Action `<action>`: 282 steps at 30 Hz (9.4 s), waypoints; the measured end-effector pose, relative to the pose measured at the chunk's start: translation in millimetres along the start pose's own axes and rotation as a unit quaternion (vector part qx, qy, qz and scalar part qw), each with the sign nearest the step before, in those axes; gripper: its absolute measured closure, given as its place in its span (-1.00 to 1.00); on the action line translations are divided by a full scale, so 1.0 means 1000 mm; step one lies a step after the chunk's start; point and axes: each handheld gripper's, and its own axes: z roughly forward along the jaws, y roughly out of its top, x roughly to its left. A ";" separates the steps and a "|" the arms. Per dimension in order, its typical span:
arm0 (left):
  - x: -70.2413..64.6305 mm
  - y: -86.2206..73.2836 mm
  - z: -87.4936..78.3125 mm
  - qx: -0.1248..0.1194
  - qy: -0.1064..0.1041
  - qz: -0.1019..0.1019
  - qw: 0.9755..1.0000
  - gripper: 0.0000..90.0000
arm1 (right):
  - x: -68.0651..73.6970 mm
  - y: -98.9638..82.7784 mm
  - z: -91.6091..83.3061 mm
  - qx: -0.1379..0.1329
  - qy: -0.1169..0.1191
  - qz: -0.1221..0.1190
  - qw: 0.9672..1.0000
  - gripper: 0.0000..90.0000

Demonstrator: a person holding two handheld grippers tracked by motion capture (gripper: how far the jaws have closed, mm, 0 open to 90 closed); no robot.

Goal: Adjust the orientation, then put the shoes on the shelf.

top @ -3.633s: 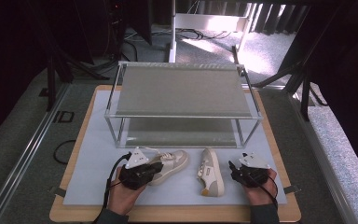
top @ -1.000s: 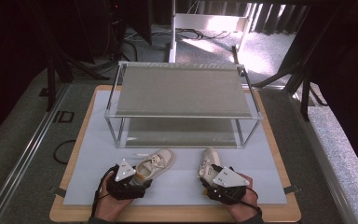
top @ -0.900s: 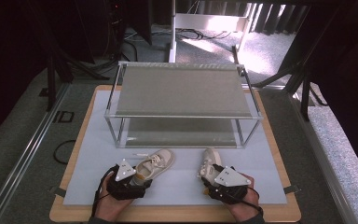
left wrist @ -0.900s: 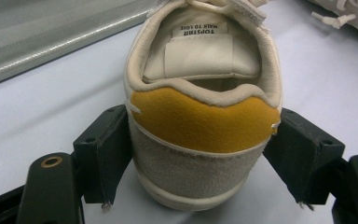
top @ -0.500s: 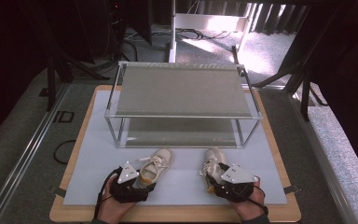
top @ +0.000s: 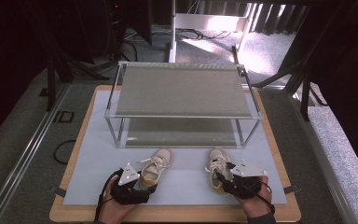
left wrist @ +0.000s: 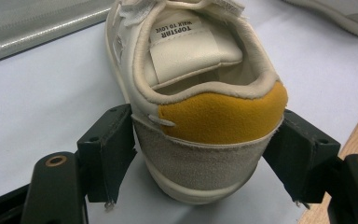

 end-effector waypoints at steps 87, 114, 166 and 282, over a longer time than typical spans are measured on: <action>-0.004 0.040 0.011 -0.027 -0.020 -0.031 0.999 -0.07 | 0.048 0.033 0.053 -0.007 0.071 0.030 0.997 0.28; 0.000 0.042 0.018 0.007 -0.041 -0.068 0.997 0.18 | 0.042 0.035 0.055 0.026 0.094 0.059 0.993 0.39; -0.007 0.044 0.016 -0.010 -0.050 -0.089 0.995 0.50 | 0.040 0.028 0.052 0.015 0.120 0.136 0.983 0.58; 0.045 0.104 0.103 -0.162 -0.012 -0.192 0.968 0.56 | -0.047 0.056 0.117 -0.097 0.075 0.251 0.960 0.61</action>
